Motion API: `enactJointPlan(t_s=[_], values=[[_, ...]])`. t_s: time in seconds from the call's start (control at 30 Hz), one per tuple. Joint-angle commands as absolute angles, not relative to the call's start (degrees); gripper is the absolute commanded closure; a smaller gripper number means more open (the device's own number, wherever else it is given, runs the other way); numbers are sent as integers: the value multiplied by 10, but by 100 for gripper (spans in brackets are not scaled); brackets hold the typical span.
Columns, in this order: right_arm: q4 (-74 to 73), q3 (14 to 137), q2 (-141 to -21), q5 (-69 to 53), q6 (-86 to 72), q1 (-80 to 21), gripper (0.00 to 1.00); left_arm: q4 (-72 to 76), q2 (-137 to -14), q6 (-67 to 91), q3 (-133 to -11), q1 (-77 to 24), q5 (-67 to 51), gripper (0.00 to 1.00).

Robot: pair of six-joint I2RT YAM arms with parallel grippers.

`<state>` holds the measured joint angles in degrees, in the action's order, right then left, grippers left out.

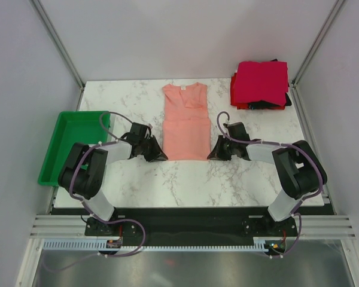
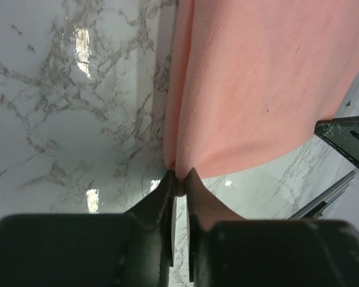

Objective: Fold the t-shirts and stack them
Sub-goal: Fold the tshirt

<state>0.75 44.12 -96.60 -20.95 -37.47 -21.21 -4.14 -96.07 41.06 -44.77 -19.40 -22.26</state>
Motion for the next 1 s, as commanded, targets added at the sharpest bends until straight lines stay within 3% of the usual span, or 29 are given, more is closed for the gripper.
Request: enactJointPlan(t_s=[0.0, 0.07, 0.33, 0.73, 0.97], values=[[23, 426, -975, -208, -376, -214, 100, -47, -982, 409, -458, -200, -183, 90], [20, 427, -973, -210, -375, -213, 100, -47, -981, 409, -457, -200, -185, 98], [-59, 406, -880, -203, -379, -214, 100, -118, -850, 434, -422, -232, -185, 98], [-354, 385, -504, -134, -433, -256, 100, -352, -563, 570, -411, -451, -49, 98], [-463, 419, -407, -90, -485, -301, 100, -438, -470, 625, -444, -514, -4, 98]])
